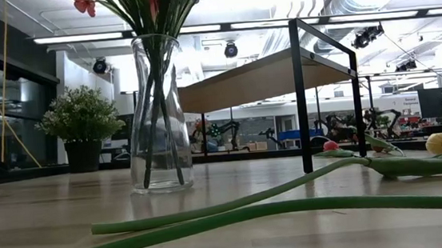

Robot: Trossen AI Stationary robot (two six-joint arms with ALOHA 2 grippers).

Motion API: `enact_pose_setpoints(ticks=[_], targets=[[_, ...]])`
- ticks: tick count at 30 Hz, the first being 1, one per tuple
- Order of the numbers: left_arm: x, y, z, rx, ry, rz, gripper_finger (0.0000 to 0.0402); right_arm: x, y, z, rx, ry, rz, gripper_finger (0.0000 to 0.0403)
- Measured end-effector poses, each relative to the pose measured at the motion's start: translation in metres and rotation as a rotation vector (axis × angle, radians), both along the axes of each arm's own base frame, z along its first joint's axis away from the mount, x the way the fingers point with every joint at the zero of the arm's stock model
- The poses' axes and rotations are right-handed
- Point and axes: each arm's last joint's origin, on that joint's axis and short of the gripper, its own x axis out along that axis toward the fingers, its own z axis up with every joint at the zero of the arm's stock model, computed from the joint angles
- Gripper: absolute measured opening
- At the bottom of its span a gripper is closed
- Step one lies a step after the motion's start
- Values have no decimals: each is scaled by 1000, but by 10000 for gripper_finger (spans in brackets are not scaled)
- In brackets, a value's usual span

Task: Pick and place flowers into a vace then onto a shelf
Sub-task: Put the orange flower into the left transparent vase

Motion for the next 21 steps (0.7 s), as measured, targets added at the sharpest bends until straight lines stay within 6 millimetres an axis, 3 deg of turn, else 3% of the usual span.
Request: enact_pose_setpoints(ticks=[9, 21], targets=[[-3, 2, 0, 3, 6, 14, 142, 0, 0, 0, 0, 0, 0, 303], [-4, 2, -3, -80, 84, 16, 145, 0, 0, 0, 0, 0, 0, 303]])
